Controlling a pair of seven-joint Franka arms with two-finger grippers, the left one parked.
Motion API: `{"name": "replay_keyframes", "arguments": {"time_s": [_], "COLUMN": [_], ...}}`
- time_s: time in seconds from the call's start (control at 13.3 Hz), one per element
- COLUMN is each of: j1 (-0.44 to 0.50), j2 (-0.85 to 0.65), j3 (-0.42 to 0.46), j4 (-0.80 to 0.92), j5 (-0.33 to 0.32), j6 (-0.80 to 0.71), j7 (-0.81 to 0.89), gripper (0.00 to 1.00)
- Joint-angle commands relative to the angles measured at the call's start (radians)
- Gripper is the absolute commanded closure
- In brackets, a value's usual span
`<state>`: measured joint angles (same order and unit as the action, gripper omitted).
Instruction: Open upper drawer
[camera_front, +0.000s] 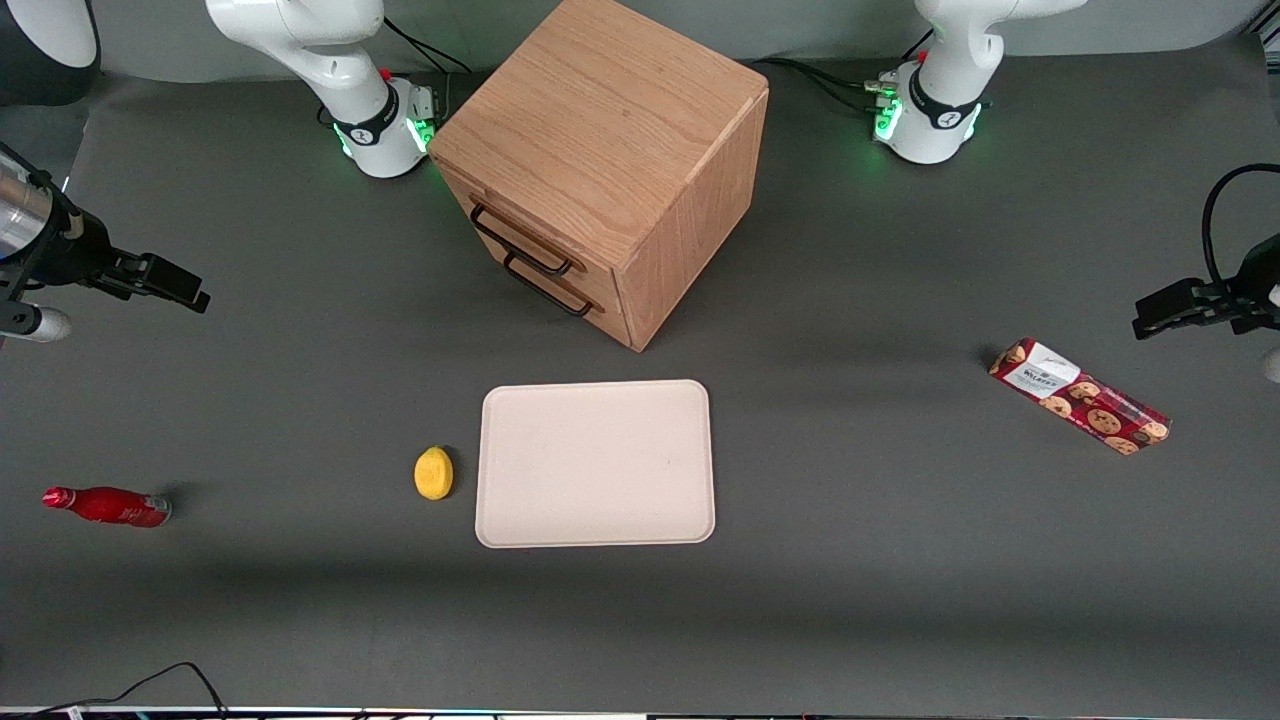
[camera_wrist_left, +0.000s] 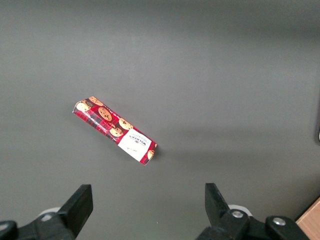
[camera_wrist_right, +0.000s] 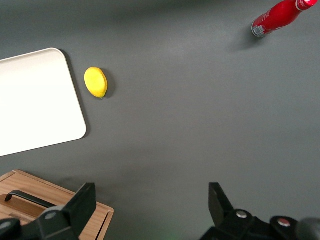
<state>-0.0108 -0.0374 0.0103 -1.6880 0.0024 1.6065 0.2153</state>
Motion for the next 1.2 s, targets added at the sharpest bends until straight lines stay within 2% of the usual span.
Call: {"name": "replay_keyframes", "arguments": {"time_s": [0.0,0.45,1.13], "j1": [0.008,0.107,0.389], "j2": [0.008,-0.001,-0.004], "j3": [0.003,0.014,0.000], "j4": [0.024,0.033,0.033], "j5": [-0.013,0.001,0.010], "j6": [-0.019,-0.074,-0.128], "j7": [0.016,0.006,0.006], "gripper": [0.00,0.00,0.00]}}
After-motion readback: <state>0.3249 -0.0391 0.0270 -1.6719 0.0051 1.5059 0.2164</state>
